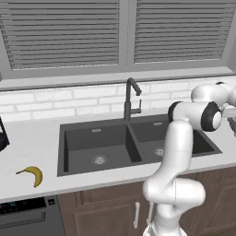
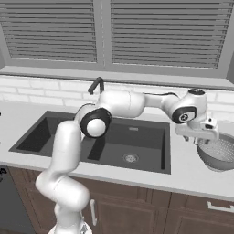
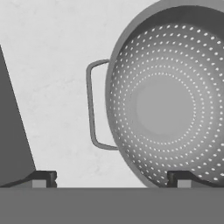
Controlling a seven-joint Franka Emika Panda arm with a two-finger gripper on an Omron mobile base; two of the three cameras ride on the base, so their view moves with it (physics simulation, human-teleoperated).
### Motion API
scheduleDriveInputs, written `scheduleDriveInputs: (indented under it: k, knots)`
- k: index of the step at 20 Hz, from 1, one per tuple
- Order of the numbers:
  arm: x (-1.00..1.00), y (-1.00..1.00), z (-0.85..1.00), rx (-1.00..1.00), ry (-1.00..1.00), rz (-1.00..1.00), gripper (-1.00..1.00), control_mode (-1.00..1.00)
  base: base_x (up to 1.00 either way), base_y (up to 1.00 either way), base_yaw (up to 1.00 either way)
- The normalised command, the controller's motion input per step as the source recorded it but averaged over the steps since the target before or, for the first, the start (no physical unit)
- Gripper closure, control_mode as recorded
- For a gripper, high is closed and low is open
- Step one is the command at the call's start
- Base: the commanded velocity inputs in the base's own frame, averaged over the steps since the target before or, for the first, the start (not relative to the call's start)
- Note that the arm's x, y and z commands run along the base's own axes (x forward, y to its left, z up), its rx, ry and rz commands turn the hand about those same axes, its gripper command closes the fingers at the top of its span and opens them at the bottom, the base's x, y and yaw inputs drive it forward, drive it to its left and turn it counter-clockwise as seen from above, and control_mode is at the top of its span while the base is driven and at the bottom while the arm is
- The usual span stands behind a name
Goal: Put the colander in the sink, put the banana in the colander, and turn on the sink faucet and pour water over the colander.
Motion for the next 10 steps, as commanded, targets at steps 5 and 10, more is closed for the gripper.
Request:
scheduleDriveInputs:
  k: [5,10]
  knots:
    - [0.12,-0.01,-0.18,0.03,0.13,0.02,-1.0,-1.0,0.0,0.0,0.0]
    - [0.12,0.0,-0.44,0.0,0.0,0.09,-1.0,-1.0,0.0,0.0,0.0]
